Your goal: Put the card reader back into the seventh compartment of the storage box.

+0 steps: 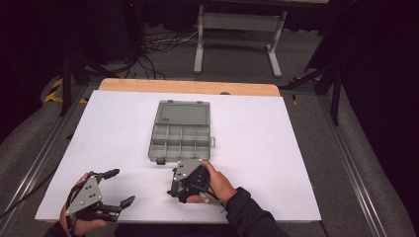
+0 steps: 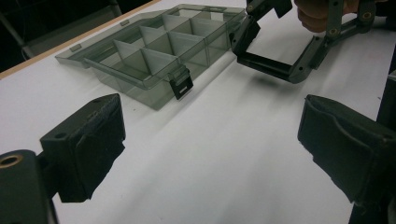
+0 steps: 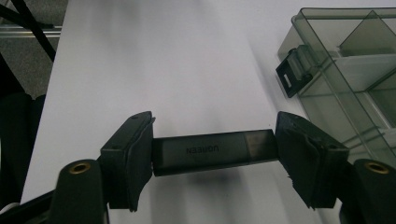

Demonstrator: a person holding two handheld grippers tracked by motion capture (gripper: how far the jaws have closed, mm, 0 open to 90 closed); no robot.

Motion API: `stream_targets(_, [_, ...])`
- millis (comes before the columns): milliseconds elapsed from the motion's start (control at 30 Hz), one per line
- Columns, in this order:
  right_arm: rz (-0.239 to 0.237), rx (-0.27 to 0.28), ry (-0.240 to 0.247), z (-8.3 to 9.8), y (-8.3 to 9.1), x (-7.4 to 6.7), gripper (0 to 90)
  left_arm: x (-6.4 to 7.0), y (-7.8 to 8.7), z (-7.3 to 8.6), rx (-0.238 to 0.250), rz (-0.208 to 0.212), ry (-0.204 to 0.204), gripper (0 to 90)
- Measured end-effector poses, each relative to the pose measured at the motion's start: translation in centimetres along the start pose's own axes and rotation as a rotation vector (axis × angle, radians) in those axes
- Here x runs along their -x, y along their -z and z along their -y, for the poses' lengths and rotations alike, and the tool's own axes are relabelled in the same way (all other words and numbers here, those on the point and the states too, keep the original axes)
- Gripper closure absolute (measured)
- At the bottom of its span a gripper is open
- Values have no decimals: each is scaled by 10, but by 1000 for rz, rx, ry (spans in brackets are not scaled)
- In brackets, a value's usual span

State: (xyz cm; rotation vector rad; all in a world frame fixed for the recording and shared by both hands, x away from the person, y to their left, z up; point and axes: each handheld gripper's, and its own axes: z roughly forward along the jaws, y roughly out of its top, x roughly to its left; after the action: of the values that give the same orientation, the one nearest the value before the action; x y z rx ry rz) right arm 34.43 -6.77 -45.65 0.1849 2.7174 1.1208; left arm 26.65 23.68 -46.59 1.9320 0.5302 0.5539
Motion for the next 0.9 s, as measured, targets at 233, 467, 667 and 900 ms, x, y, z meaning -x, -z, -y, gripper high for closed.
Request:
stream_targets(233, [25, 16, -3, 1, 8, 1, 306, 0, 1, 0, 1, 0, 0, 82])
stream_targets(467, [74, 46, -12, 1, 21, 6, 306, 0, 1, 0, 2, 0, -1, 81])
stream_targets(667, [137, 86, -31, 3, 36, 13, 306, 0, 1, 0, 5, 1, 1, 82])
stream_targets(900, [216, 119, -64, 5, 48, 26, 306, 0, 0, 0, 3, 1, 5, 82])
